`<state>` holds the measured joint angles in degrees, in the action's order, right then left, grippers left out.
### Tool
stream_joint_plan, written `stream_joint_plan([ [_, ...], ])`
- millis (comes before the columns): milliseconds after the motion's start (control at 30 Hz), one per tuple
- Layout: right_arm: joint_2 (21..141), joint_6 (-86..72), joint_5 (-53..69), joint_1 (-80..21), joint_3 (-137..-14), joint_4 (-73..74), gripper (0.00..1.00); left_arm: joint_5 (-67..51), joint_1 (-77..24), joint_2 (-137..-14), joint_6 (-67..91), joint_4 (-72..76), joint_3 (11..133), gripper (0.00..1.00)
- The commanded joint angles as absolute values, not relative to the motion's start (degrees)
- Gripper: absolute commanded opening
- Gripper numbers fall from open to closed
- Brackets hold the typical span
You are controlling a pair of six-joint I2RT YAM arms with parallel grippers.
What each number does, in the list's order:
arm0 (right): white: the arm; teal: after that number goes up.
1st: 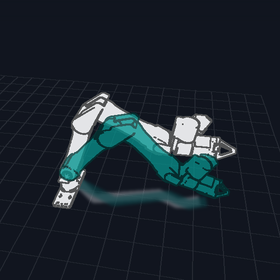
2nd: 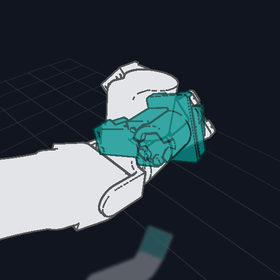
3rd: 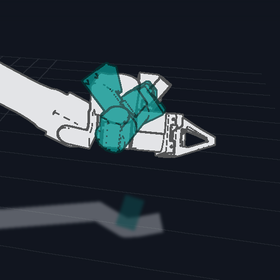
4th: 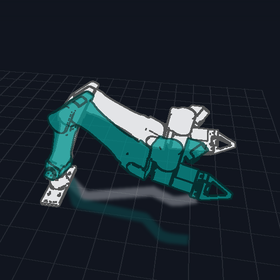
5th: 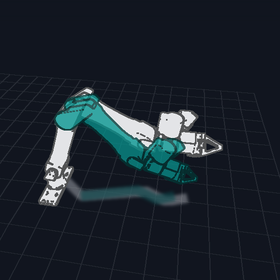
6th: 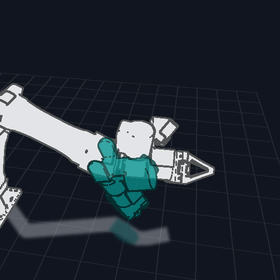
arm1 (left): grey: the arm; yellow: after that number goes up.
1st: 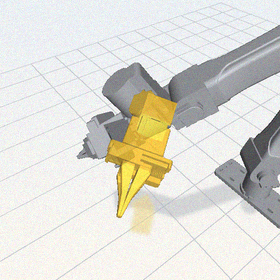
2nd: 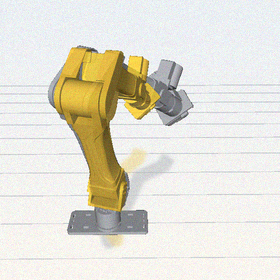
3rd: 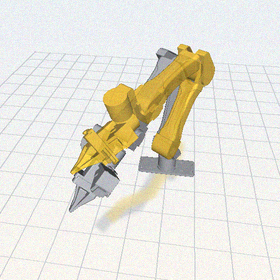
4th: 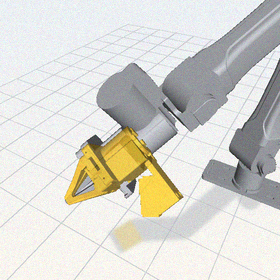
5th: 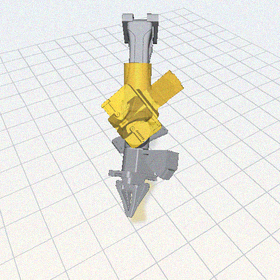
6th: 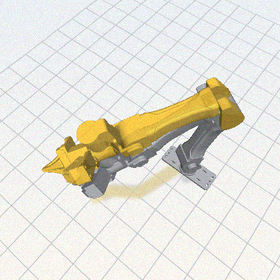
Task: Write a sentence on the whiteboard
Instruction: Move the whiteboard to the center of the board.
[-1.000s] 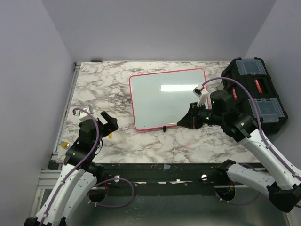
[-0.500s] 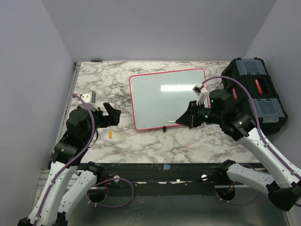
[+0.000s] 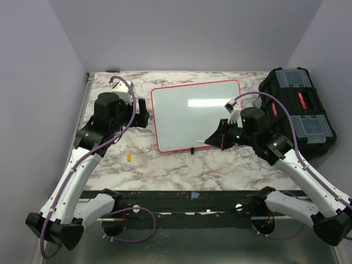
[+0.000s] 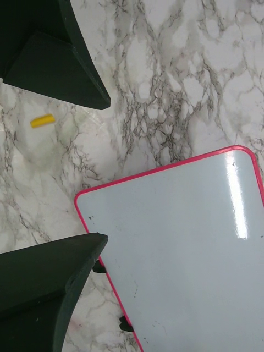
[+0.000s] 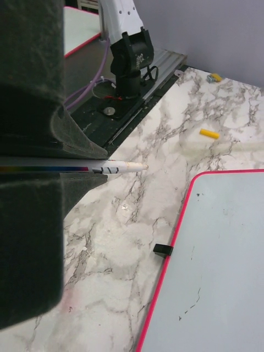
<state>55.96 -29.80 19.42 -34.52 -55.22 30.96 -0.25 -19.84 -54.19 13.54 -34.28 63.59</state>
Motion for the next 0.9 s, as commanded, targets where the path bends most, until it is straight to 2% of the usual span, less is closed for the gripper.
stream_joint_plan([
  [0, 55.68, -27.79, 17.13, -34.45, -55.05, 30.06, 0.01, -4.02, -19.51, -58.82, 9.17, -35.77, 71.48, 0.97],
  [300, 54.77, -27.02, 17.48, -34.45, -53.68, 29.18, 0.01, -5.15, -19.51, -69.14, 9.87, -34.56, 80.29, 0.96],
  [567, 52.77, -26.41, 17.20, -34.48, -52.59, 29.97, 0.01, -5.57, -19.51, -81.36, 5.16, -35.18, 92.92, 0.98],
  [867, 49.34, -24.66, 14.15, -34.45, -52.00, 34.23, 0.01, -13.89, -19.47, -96.92, 0.27, -38.45, 109.44, 0.98],
])
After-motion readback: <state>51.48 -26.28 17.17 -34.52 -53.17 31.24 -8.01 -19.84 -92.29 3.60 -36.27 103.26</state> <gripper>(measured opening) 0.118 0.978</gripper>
